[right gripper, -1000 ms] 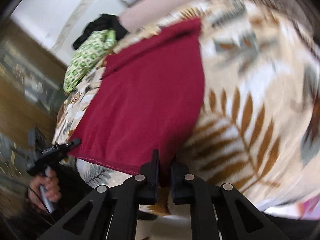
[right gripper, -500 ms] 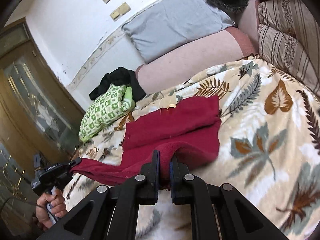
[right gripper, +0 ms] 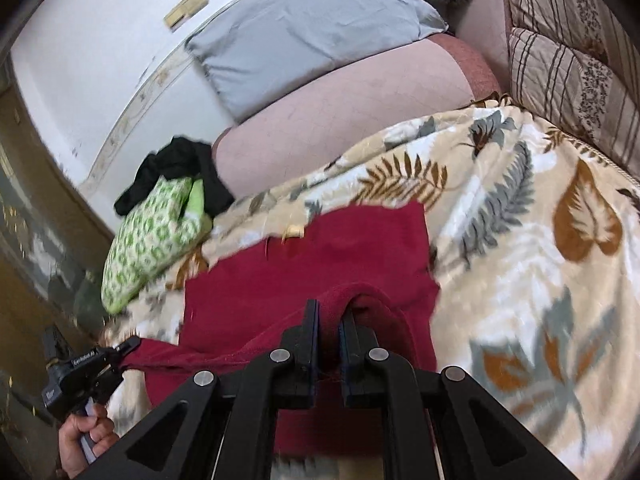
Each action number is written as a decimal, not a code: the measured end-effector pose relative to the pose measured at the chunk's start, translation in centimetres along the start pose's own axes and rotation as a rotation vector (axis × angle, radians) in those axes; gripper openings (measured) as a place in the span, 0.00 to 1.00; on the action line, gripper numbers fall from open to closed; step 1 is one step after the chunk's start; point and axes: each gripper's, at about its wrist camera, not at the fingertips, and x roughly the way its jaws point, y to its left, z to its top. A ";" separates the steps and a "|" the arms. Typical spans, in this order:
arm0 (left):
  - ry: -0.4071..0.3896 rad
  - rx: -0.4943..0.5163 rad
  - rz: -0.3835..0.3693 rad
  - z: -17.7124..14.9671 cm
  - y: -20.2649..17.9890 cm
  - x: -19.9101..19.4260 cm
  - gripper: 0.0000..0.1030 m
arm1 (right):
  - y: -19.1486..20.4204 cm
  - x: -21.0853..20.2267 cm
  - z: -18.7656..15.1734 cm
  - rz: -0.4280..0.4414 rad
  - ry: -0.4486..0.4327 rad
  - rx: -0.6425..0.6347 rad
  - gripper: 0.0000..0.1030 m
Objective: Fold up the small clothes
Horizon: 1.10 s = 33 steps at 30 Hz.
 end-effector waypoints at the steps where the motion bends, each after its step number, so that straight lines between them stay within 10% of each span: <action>1: -0.001 0.009 0.003 1.1 -0.4 1.2 0.07 | -0.2 1.0 0.9 0.004 -0.013 0.015 0.07; 12: 0.069 0.113 0.143 3.9 -0.3 11.2 0.14 | -2.9 10.8 4.9 0.019 -0.010 0.083 0.08; 17: 0.100 0.130 0.089 3.8 -0.3 11.3 0.45 | -4.0 11.3 5.2 0.052 -0.036 0.132 0.56; 21: 0.015 0.158 0.094 4.5 -1.5 8.2 0.66 | -4.3 9.6 5.3 0.049 -0.076 0.143 0.57; 26: -0.121 0.193 0.130 4.6 -2.6 5.1 0.67 | -3.3 8.9 5.0 -0.100 -0.041 0.026 0.57; 33: 0.044 0.311 0.124 4.2 -6.4 12.0 0.67 | 0.0 11.4 6.4 -0.158 -0.046 -0.129 0.57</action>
